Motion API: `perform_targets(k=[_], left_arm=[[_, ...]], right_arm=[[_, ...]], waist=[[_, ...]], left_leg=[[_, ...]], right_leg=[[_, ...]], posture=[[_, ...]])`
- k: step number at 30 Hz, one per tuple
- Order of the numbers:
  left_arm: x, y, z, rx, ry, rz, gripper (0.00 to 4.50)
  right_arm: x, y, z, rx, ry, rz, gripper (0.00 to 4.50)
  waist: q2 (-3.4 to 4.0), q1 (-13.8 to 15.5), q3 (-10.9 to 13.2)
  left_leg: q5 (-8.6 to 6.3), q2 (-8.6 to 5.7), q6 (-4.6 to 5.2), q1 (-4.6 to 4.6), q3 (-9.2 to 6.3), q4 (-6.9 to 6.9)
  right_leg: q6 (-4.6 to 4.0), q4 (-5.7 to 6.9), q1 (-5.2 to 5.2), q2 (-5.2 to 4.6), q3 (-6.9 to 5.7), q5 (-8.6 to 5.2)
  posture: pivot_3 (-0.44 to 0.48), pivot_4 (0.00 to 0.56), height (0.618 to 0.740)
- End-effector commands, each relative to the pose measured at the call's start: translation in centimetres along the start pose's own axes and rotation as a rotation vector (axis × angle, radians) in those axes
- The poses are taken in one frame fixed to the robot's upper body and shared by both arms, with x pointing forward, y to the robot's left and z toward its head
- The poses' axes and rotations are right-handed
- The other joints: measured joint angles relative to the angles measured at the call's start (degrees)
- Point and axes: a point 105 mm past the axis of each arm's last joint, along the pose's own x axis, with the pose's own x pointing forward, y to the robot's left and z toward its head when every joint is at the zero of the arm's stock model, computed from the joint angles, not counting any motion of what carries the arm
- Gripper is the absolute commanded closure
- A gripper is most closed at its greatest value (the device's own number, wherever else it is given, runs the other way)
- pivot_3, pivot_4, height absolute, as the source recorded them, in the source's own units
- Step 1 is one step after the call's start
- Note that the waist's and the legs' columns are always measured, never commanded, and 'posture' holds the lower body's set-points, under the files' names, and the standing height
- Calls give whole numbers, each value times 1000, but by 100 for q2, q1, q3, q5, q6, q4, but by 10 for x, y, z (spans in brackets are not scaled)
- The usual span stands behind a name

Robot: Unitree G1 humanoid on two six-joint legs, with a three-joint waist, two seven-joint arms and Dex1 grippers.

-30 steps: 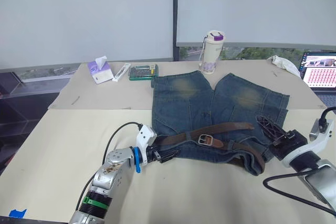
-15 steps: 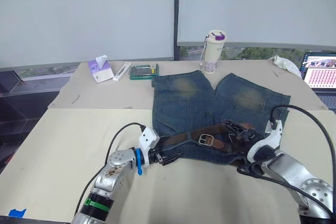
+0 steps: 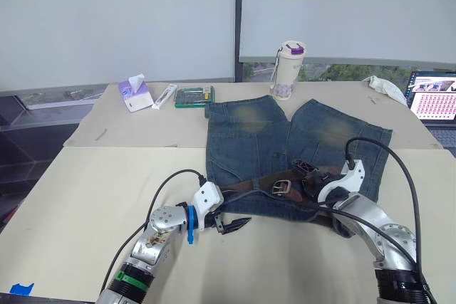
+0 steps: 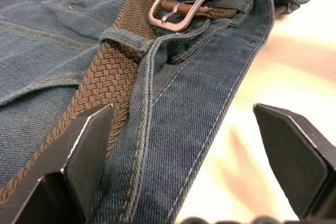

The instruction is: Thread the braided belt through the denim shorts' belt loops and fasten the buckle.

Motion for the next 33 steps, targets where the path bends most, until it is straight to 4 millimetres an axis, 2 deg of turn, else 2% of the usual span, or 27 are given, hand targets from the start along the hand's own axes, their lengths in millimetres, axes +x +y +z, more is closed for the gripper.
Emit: perform_targets(k=[1,3,4,7,13,16,17,21,27,30,33], left_arm=[[0,-2,-6,-5,21,-13,0],[0,-2,-6,-5,23,-14,0],[0,-2,-6,-3,25,-15,0],[0,1,-9,32,49,-13,0],[0,2,-11,54,58,-10,0],[0,2,-12,58,62,-8,0],[1,2,-13,59,63,-7,0],[1,2,-14,63,67,-7,0],[2,1,-15,63,70,-10,0],[2,1,-15,62,70,-9,0],[2,3,-15,67,70,-8,0]], right_arm=[[-1,13,10,-25,-63,64,33],[1,22,11,-36,-81,108,33],[2,24,11,-40,-85,119,264],[1,37,10,-51,-89,170,1173],[-7,42,12,-43,-83,167,3285],[-18,64,16,-26,-79,202,4285],[-21,69,15,-11,-71,201,4467],[-29,74,6,35,-19,156,4467],[-47,83,10,86,-16,127,4467],[-53,77,4,46,7,93,4467],[-60,61,1,-47,24,23,4467]], waist=[[0,-9,0],[1,-22,0],[2,-28,-1],[2,-35,-1],[3,-37,-2],[5,-48,-1],[4,-53,-1],[3,-54,-1],[3,-56,-1],[2,-52,0],[1,-43,1]], left_leg=[[0,0,0,0,0,0],[0,0,0,1,0,0],[0,0,0,1,0,0],[0,0,0,1,-2,0],[0,-1,0,1,-4,0],[0,1,0,-1,-5,0],[0,1,0,-1,-6,0],[0,1,0,-1,-10,0],[0,0,0,-2,-9,0],[1,-1,1,-4,-9,0],[1,-2,2,-3,-8,0]], right_leg=[[0,0,0,0,0,0],[0,1,0,0,0,0],[0,2,-1,1,0,0],[0,3,-2,1,-1,0],[0,2,-2,1,-2,0],[0,5,-5,1,-1,0],[0,5,-6,1,-1,0],[0,3,-4,0,-3,0],[1,3,-3,-2,-2,0],[1,1,-3,-2,-3,-1],[2,-1,0,-4,-3,-1]], posture=[[0,150,740],[0,150,740],[0,150,740],[0,150,740],[0,150,740],[0,150,740],[0,150,740],[0,150,740],[0,150,740],[0,150,740],[0,150,740]])
